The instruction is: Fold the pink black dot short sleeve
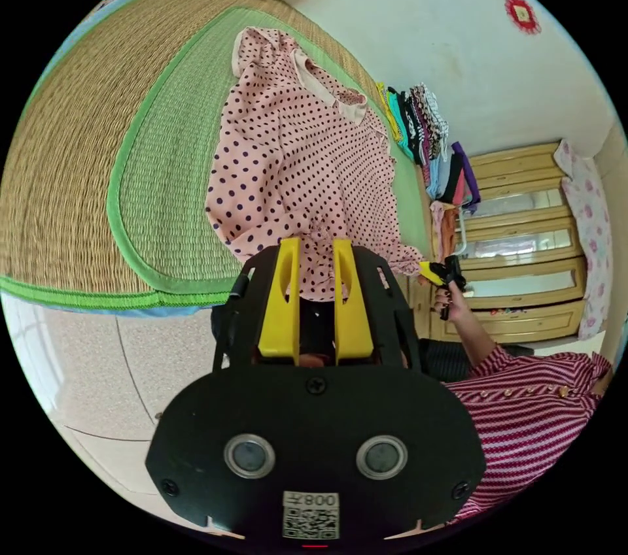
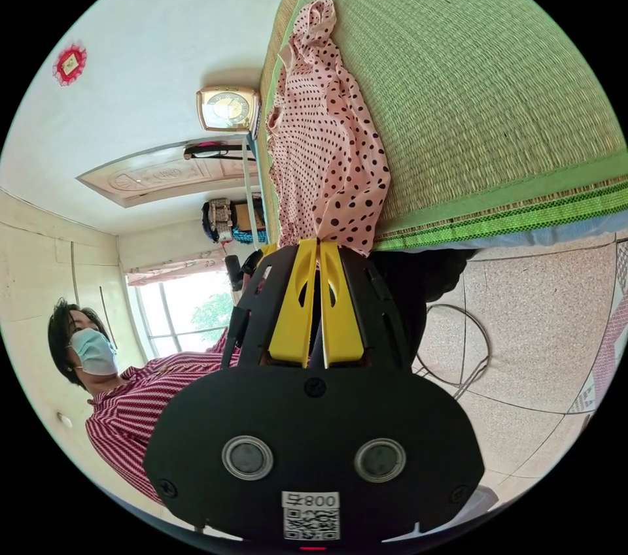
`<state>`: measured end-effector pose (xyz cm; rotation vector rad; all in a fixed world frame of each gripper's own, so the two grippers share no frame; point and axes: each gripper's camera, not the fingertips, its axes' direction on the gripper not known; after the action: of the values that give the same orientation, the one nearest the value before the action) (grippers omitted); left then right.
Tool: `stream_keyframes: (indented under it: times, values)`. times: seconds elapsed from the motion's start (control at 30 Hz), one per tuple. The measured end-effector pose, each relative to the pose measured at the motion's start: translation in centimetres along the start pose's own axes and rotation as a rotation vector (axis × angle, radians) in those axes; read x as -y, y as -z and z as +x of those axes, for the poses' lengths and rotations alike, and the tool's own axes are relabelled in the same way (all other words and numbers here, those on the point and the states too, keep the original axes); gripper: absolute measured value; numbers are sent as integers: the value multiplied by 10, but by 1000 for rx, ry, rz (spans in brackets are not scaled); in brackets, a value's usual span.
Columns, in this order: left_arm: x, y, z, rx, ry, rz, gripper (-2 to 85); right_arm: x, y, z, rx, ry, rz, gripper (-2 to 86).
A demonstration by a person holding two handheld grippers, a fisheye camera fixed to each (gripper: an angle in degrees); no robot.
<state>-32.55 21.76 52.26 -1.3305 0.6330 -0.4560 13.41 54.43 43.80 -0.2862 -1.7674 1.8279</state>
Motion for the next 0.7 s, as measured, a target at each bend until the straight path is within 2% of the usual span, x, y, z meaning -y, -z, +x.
stream_keyframes:
  times: [0.17,0.3,0.53,0.7]
  values:
    - [12,-54,32,215,-118,-169,81,-3,-11,-2,8,-2,3,3]
    - [7,-70,46,323,-170,-207,34,-5,-16,-2,17,-7,11,2]
    - [-24,-37,51,228,-159,-113,6,-5,-33,-5,38,-2,12,3]
    - [-59,8,41,67,-111,-2,3,-8,-45,-10,43,5,12,2]
